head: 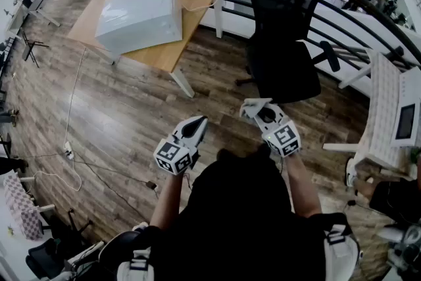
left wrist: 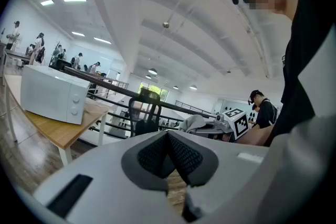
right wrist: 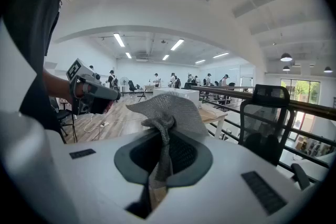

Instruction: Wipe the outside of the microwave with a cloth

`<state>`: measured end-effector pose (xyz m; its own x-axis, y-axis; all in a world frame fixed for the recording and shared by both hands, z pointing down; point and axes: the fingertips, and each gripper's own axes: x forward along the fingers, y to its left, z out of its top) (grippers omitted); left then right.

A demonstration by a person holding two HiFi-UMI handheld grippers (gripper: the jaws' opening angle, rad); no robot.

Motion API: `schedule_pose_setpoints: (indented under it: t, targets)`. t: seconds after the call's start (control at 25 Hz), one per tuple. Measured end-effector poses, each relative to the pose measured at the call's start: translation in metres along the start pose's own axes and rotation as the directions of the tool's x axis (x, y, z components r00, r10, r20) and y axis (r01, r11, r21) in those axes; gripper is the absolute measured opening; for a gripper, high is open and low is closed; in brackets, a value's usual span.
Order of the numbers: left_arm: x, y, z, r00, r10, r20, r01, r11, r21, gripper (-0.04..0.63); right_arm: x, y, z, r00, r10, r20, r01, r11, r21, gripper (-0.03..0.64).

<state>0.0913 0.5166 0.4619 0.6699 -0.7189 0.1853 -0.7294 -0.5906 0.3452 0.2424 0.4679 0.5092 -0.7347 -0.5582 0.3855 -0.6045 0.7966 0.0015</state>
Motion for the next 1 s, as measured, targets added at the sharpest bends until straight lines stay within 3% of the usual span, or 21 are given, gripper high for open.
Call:
schedule_pose_setpoints:
  t: [0.16, 0.56, 1.0]
  targets:
    - [-0.011, 0.011, -0.001, 1.0, 0.007, -0.001, -0.007, 1.0, -0.001, 0.0, 0.011, 0.01, 0.012, 1.0, 0.014, 0.011, -0.013, 0.999, -0.038, 0.015]
    - [-0.022, 0.024, 0.0, 1.0, -0.013, -0.015, 0.013, 1.0, 0.003, 0.0, 0.025, 0.023, 0.009, 1.0, -0.006, 0.007, 0.006, 1.0, -0.011, 0.015]
    - [-0.023, 0.054, -0.001, 0.998, 0.069, 0.0, -0.069, 0.997, -0.042, 0.0, 0.058, 0.013, 0.011, 0.998, 0.058, -0.021, -0.058, 0.998, 0.0, 0.015]
